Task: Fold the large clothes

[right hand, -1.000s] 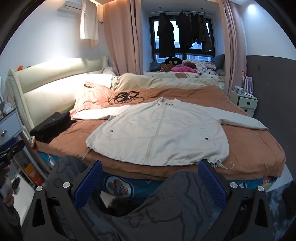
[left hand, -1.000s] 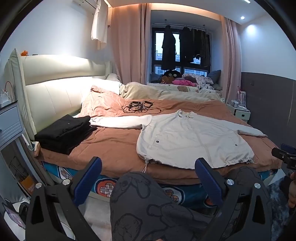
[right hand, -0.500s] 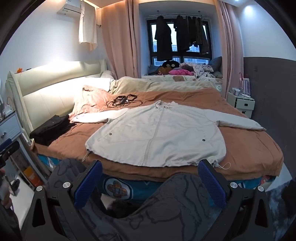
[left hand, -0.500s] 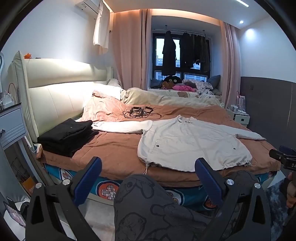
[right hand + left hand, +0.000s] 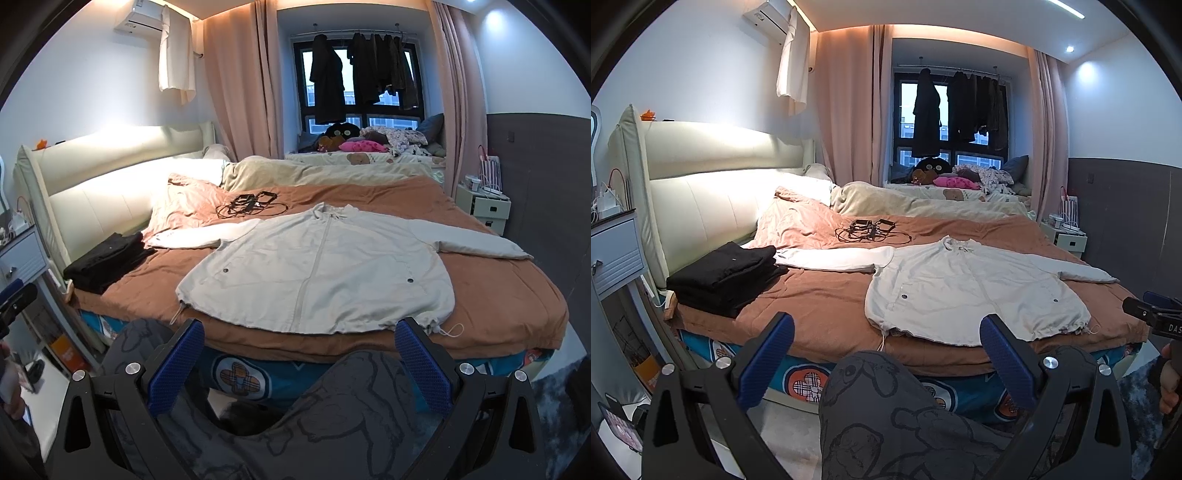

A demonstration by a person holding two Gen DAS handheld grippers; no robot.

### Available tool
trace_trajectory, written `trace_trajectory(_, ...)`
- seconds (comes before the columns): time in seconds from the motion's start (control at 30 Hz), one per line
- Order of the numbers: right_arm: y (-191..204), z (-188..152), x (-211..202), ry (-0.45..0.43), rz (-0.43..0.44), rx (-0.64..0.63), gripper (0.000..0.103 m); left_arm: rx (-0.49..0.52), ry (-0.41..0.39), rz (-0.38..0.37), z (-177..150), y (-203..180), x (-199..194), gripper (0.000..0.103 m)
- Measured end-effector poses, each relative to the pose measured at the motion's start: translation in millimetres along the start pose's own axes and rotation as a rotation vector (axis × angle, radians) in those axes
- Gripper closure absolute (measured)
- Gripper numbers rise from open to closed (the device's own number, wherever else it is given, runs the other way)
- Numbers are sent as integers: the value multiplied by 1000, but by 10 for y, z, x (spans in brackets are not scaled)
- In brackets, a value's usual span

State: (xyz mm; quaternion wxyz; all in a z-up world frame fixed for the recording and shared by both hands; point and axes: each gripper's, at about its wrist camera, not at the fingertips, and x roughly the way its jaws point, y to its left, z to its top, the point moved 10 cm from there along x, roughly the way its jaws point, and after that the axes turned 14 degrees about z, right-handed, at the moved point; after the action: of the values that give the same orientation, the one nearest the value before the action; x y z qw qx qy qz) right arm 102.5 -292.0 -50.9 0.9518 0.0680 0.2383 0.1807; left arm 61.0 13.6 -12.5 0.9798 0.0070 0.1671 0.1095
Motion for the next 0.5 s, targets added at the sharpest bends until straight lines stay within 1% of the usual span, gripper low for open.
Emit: trace_trajectory(0.5, 29, 26, 4, -4, -1, -4, 0, -4, -6, 5, -20, 10, -7, 0)
